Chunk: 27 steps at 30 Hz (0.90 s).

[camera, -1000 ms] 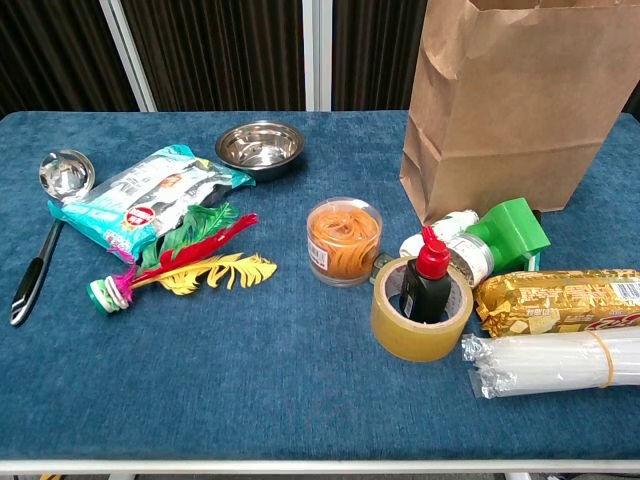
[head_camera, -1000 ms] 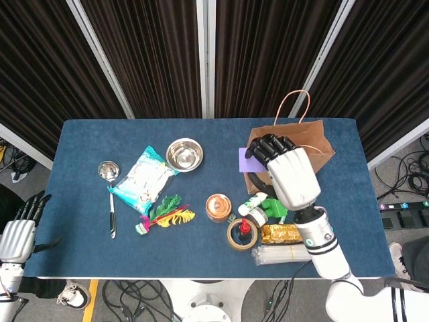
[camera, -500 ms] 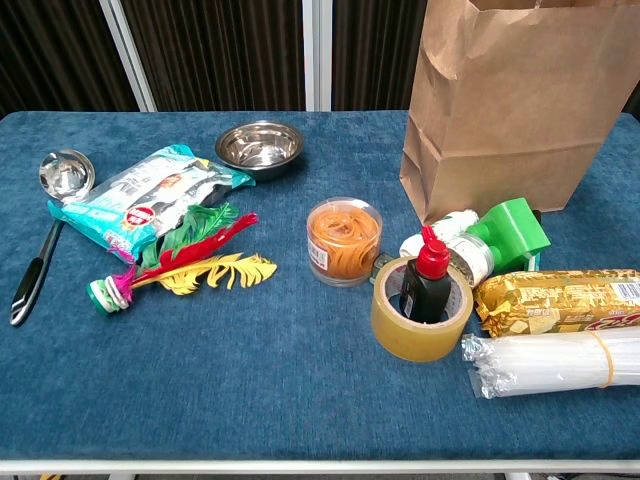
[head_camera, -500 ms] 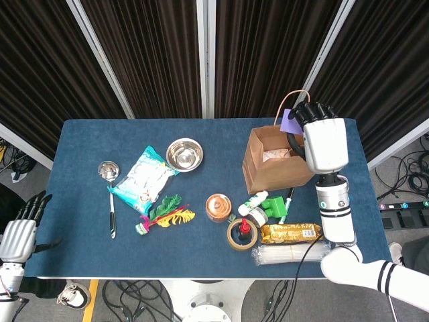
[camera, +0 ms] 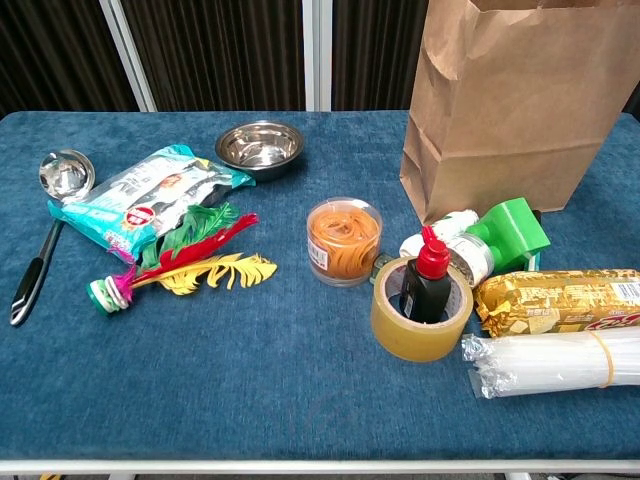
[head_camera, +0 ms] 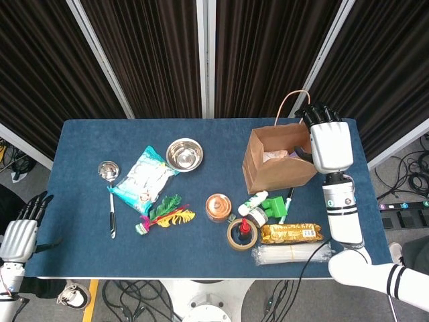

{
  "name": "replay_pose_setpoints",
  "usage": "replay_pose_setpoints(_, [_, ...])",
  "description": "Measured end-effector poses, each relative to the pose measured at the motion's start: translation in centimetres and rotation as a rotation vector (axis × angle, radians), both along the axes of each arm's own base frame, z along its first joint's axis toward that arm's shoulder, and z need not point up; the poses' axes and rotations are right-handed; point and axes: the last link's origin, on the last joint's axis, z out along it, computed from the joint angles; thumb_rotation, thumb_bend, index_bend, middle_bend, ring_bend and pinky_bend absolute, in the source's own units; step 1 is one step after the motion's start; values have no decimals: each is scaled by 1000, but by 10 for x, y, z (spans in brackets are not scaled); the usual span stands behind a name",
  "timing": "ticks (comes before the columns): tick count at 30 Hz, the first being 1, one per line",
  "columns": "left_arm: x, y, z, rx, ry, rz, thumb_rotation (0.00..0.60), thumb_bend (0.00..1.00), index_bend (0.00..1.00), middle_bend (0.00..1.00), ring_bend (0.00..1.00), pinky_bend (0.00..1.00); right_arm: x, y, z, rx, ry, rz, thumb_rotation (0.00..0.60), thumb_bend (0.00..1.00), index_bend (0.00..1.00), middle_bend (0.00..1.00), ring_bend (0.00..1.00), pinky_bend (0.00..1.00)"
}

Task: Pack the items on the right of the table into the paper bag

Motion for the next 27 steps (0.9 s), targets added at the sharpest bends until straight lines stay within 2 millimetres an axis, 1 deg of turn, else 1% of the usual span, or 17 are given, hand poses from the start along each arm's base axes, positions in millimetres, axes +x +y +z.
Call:
replay_pose_setpoints(3, [1,1,1,3,0,-3,600,167,78,122,24,160,8,3,3,-13,-16,44,600,0,298,283,165,320])
replay_pose_setpoints(6, [2,1,1,5,0,-8,600,167,78,122,24,160,24,8,8,-40,-33,131,600,0,298,289,168,321])
replay_pose_setpoints(8, [3,1,1,5,2,-10,600,167,78,122,24,160,40,15,11,-53,-51,211,600,0,297,295,172,321])
replay_pose_setpoints(11, [5,2,0,4,3,-13,600,166,78,123,23,160,61,31,11,-34,-86,321,600,0,297,309,185,321])
replay_pose_setpoints(13, [5,2,-1,5,2,-10,600,166,78,123,24,160,69,46,5,18,-104,373,600,0,301,319,200,320])
replay_pose_setpoints(14, [5,1,-1,4,3,-10,600,166,78,122,24,160,69,52,1,48,-106,383,600,0,305,322,204,320])
replay_pose_setpoints(15, [5,1,-1,3,3,-10,600,166,78,122,24,160,68,58,-3,84,-106,386,600,0,315,325,207,320])
replay_pose_setpoints(18, [5,2,-1,1,4,-11,600,167,78,122,24,160,55,78,-21,224,-94,358,600,0,329,330,212,324])
replay_pose_setpoints(19, [5,2,-2,0,4,-9,600,167,78,122,24,160,44,88,-30,293,-76,326,600,0,329,334,217,328])
replay_pose_setpoints(21, [5,2,-2,0,4,-7,600,167,78,122,23,160,30,98,-36,354,-50,285,600,0,334,352,234,344])
replay_pose_setpoints(22, [4,1,-2,-1,4,-6,600,167,78,122,23,160,18,107,-40,397,-27,247,600,0,340,357,238,347])
replay_pose_setpoints(24, [4,1,-2,-4,3,-4,600,166,79,122,24,160,0,119,-43,449,7,185,600,0,360,378,257,363])
replay_pose_setpoints(25, [4,0,-3,-6,3,-4,600,166,79,122,24,160,-13,127,-43,477,29,142,600,0,365,388,267,372])
replay_pose_setpoints(27, [4,0,-4,-10,2,-7,600,166,79,122,24,160,-30,139,-41,513,65,79,600,0,369,394,273,378])
